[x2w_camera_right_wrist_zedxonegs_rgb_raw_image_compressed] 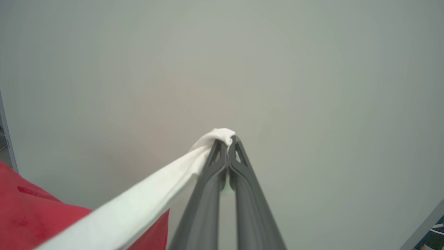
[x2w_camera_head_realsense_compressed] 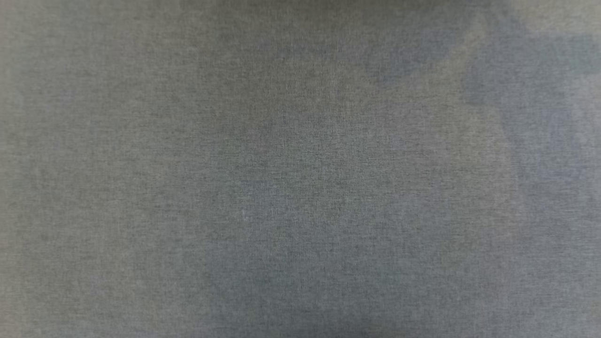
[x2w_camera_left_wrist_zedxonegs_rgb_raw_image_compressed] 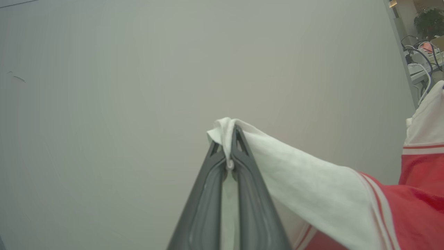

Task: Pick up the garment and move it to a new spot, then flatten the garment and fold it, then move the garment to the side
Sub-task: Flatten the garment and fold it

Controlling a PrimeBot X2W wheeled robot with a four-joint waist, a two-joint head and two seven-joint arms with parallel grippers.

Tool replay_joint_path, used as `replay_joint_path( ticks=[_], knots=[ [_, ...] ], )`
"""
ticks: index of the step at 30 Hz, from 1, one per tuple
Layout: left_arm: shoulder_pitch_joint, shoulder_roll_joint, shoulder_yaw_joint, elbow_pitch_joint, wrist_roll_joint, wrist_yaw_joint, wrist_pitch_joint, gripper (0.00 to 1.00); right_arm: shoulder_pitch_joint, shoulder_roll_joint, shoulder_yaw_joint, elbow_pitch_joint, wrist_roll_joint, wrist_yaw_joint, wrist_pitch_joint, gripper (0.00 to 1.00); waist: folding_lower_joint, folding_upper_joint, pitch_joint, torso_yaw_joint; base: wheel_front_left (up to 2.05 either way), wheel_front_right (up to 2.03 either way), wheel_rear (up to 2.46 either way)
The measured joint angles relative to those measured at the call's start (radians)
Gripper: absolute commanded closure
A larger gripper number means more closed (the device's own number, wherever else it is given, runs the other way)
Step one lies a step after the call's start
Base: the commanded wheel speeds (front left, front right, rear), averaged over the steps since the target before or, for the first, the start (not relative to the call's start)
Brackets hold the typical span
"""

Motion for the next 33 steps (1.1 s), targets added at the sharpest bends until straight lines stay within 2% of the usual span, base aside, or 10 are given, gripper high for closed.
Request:
replay_joint_path(
  ticks=[6, 11, 15, 18, 22, 31, 33],
  knots=[
    [-0.045, -0.002, -0.003, 0.107, -0.011, -0.004, -0.053, 1.0, -0.112, 0.023, 0.045, 0.119, -0.015, 0.0, -0.069, 1.0, 0.0, 0.0, 0.049, 0.0, 0.0, 0.0, 0.0],
    [-0.024, 0.007, -0.024, 0.157, -0.029, -0.006, -0.085, 1.0, -0.103, 0.043, 0.104, 0.182, -0.007, 0.0, -0.132, 1.0, 0.0, 0.0, 0.069, 0.004, 0.0, 0.0, 0.0],
    [0.064, 0.024, -0.028, 0.157, -0.061, -0.008, -0.108, 1.0, -0.033, 0.052, 0.159, 0.196, 0.004, 0.0, -0.179, 1.0, 0.0, 0.0, 0.07, 0.002, 0.0, 0.0, 0.0],
    [0.17, 0.049, -0.018, 0.135, -0.07, -0.008, -0.117, 1.0, 0.053, 0.063, 0.187, 0.203, 0.02, 0.0, -0.221, 1.0, -0.0001, 0.0, 0.062, -0.003, 0.0, 0.0, 0.0],
    [0.367, 0.059, 0.066, 0.048, -0.069, 0.009, -0.118, 1.0, 0.187, 0.064, 0.223, 0.207, 0.043, 0.0, -0.265, 1.0, -0.0001, 0.0, 0.035, -0.007, 0.0, 0.0, 0.0],
    [0.917, 0.035, 0.248, -0.161, 0.009, 0.078, -0.118, 1.0, 0.529, 0.034, 0.267, 0.166, 0.113, 0.0, -0.344, 1.0, -0.0003, 0.0, -0.066, -0.004, 0.0, 0.0, 0.0],
    [1.021, 0.017, 0.272, -0.188, 0.022, 0.08, -0.118, 1.0, 0.607, 0.019, 0.266, 0.15, 0.126, 0.0, -0.355, 1.0, -0.0003, 0.0, -0.093, -0.003, 0.0, 0.0, 0.0]
  ],
)
